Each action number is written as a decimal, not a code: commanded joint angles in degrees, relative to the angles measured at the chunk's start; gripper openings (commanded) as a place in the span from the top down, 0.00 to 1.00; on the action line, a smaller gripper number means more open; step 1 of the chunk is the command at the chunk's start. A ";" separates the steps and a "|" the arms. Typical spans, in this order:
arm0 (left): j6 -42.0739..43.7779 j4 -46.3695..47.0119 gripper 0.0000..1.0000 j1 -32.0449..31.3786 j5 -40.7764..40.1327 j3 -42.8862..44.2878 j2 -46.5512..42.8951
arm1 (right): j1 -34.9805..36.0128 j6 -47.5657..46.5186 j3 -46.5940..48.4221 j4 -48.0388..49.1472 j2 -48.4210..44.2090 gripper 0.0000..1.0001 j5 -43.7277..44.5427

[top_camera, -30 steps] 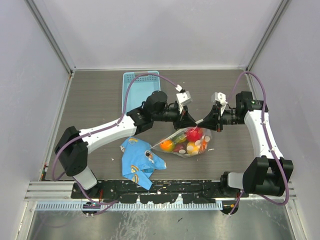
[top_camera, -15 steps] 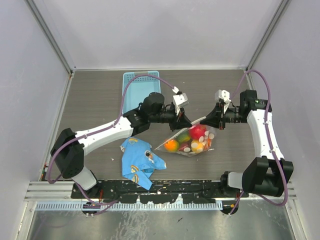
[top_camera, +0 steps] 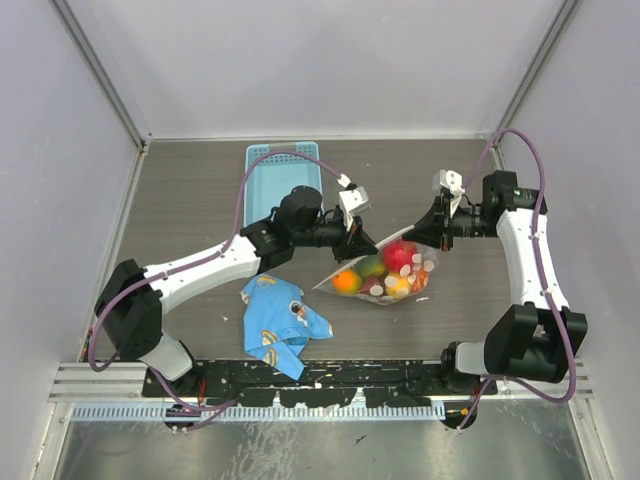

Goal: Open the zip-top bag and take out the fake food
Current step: Unzip the zipper food storage bag at the center of the board.

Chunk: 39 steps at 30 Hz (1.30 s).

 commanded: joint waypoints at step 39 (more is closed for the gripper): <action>4.98 -1.67 1.00 1.23 -4.91 -13.58 -11.40 | -0.55 -10.34 7.12 -10.07 4.46 0.99 1.18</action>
